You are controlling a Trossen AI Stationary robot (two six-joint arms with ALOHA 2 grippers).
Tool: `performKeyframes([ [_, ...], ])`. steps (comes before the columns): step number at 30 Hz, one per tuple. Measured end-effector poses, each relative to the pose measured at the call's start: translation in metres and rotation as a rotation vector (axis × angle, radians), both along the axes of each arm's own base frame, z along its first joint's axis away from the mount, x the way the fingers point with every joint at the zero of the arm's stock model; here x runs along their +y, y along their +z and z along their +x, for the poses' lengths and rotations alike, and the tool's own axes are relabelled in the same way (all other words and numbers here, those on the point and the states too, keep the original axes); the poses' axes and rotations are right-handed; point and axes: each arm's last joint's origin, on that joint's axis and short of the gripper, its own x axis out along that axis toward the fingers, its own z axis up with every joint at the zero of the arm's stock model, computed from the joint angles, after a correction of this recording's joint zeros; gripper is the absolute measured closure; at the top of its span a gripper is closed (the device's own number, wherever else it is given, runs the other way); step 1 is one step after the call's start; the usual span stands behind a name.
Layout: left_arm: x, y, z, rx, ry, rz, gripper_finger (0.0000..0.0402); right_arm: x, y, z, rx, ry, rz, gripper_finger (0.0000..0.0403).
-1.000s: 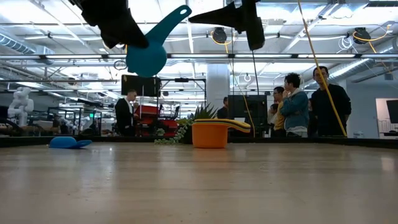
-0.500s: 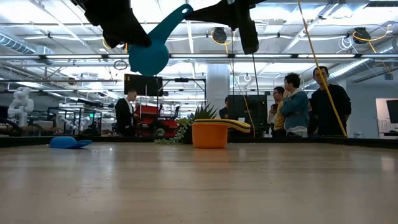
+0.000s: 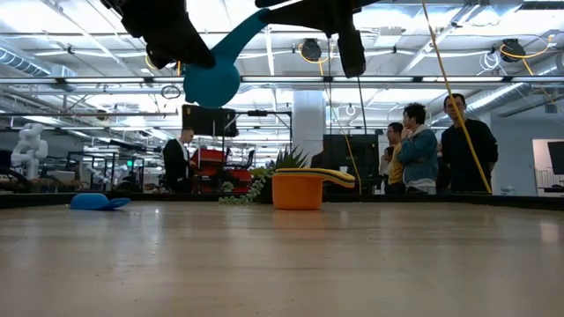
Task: Nest measuring cups in basket
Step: Stack the light blue measuring cup on top of the yellow measuring cups
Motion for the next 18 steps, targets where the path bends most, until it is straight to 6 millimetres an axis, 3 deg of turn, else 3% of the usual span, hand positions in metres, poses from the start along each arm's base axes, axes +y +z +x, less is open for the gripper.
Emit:
performKeyframes([
  [18,0.0004,-0.0002,0.0000,-0.001,-0.006,0.030,0.0371,-0.0025,-0.0035,0.0001,0.018,-0.018,0.039,0.0399],
])
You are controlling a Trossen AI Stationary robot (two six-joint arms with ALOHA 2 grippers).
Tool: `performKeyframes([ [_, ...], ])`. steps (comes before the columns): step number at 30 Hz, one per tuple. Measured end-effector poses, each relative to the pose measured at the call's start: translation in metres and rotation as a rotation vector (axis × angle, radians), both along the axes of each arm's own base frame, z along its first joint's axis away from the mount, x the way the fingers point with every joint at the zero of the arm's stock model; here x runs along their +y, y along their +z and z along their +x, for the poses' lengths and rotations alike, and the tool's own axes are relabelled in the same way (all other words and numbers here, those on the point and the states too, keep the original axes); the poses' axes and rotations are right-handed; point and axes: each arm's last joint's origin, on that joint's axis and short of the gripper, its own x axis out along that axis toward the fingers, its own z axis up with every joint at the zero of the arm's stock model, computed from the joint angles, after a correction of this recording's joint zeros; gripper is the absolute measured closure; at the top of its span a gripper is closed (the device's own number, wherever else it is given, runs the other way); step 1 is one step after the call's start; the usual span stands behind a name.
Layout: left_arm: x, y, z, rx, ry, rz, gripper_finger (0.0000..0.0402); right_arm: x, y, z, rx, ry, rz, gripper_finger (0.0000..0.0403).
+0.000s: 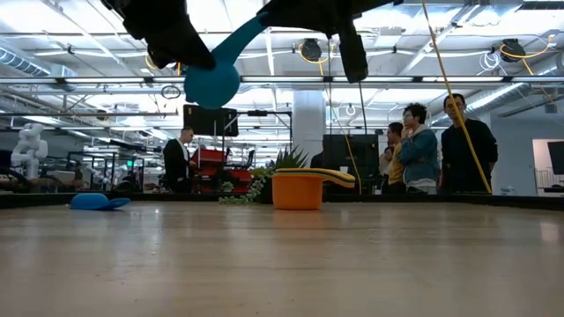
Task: Nest measuring cups in basket
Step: Stack the light blue measuring cup on top of the yellow measuring cups
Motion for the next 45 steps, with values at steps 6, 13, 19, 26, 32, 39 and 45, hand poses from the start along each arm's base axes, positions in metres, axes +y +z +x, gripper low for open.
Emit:
performKeyframes([
  [6,0.000,0.002,0.001,-0.029,0.023,0.007,0.0308,-0.001,0.000,0.000,-0.012,-0.050,0.025,0.0401],
  [13,0.001,0.003,0.002,-0.048,0.052,0.035,0.0244,0.000,-0.001,-0.003,-0.020,-0.159,0.032,0.0402],
  [19,0.002,0.005,0.001,-0.055,0.070,0.063,0.0221,0.003,-0.006,-0.008,-0.005,-0.230,0.046,0.0402],
  [26,0.005,0.019,-0.008,-0.120,0.118,0.078,0.0220,0.003,-0.009,-0.011,-0.035,-0.350,0.096,0.0403],
  [32,-0.001,0.022,-0.013,-0.138,0.120,0.091,0.0220,-0.001,-0.015,-0.017,-0.078,-0.439,0.128,0.0403],
  [39,-0.002,0.022,-0.013,-0.135,0.112,0.099,0.0220,-0.007,-0.032,-0.036,-0.161,-0.474,0.289,0.0403],
  [45,-0.001,0.022,-0.013,-0.137,0.117,0.110,0.0220,-0.014,-0.044,-0.055,-0.284,-0.464,0.401,0.0403],
])
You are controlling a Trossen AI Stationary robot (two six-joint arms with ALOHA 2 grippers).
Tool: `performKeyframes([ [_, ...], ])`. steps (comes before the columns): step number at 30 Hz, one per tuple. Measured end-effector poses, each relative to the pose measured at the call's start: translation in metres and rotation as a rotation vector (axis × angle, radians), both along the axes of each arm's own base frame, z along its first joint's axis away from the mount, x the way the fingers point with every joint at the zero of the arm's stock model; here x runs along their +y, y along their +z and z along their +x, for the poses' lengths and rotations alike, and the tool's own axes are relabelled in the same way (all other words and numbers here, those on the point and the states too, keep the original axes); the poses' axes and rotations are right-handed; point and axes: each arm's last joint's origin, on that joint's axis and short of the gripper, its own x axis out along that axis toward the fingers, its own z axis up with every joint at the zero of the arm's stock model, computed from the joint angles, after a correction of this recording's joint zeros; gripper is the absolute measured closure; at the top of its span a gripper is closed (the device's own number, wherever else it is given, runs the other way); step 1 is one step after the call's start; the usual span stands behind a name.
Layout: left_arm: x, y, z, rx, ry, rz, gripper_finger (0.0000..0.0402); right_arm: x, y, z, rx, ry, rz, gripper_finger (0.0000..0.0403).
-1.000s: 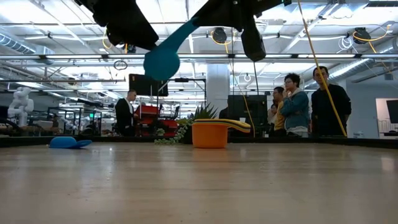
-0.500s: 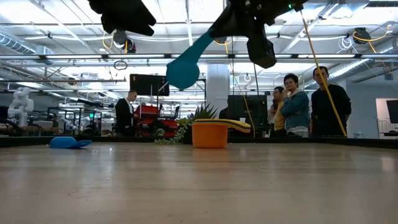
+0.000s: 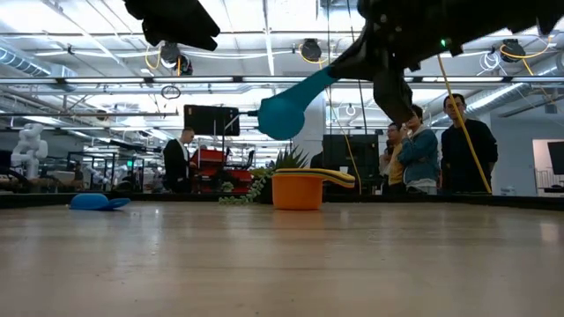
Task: Nest measuring cups in basket
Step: Stack the light blue measuring cup on top of the yellow measuring cups
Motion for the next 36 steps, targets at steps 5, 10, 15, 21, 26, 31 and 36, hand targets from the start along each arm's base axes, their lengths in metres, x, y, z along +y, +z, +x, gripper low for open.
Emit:
performKeyframes([
  [5,0.001,0.000,0.000,-0.007,0.014,0.008,0.0220,-0.010,-0.007,-0.011,-0.033,0.003,-0.056,0.0403],
  [10,0.001,0.001,0.001,-0.016,0.015,0.005,0.0220,-0.022,0.004,-0.013,-0.075,0.011,-0.147,0.0403],
  [15,0.001,0.001,0.001,-0.017,0.015,0.004,0.0220,-0.025,0.005,-0.012,-0.017,0.008,-0.226,0.0403],
  [21,0.000,0.001,0.001,-0.016,0.013,0.007,0.0220,-0.028,-0.006,-0.010,0.019,-0.001,-0.185,0.0403],
  [26,0.000,0.001,0.001,-0.017,0.012,0.009,0.0220,-0.028,-0.014,-0.008,0.021,-0.020,-0.166,0.0403],
  [31,0.000,0.002,0.002,-0.029,0.008,0.010,0.0220,-0.028,-0.025,-0.006,0.027,-0.086,-0.152,0.0403],
  [36,0.000,0.002,0.002,-0.028,0.006,0.012,0.0220,-0.027,-0.033,-0.003,-0.021,-0.114,-0.132,0.0403],
])
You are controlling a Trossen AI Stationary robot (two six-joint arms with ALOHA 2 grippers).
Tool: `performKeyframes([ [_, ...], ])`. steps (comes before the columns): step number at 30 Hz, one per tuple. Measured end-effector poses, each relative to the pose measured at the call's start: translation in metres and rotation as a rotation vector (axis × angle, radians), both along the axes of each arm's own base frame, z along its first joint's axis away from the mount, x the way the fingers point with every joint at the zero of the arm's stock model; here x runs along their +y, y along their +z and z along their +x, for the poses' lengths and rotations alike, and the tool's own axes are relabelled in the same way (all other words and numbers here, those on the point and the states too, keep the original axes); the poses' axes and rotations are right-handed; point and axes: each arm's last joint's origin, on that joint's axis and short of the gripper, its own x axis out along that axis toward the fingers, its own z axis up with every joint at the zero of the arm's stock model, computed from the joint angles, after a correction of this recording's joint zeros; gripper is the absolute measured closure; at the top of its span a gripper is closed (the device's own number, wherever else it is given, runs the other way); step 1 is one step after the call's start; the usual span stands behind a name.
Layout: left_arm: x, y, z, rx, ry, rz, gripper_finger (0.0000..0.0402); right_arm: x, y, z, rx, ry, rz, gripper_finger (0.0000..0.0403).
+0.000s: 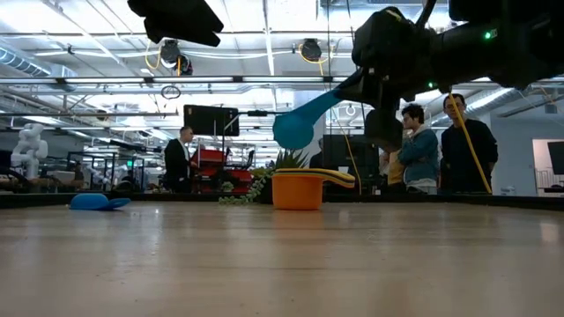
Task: Nest measuring cups in basket
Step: Stack the light blue measuring cup on top of the yellow measuring cups
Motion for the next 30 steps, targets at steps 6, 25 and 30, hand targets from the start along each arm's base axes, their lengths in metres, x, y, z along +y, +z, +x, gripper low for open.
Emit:
performKeyframes([
  [6,0.000,0.000,0.000,0.000,-0.001,0.001,0.0220,-0.001,-0.016,0.004,0.010,-0.007,-0.020,0.0403],
  [25,0.000,0.000,0.000,0.000,0.001,0.009,0.0220,-0.012,-0.029,0.008,0.090,-0.039,-0.044,0.0403],
  [30,0.000,0.000,0.000,0.000,0.000,0.011,0.0220,-0.013,-0.034,0.008,0.118,-0.042,-0.036,0.0402],
])
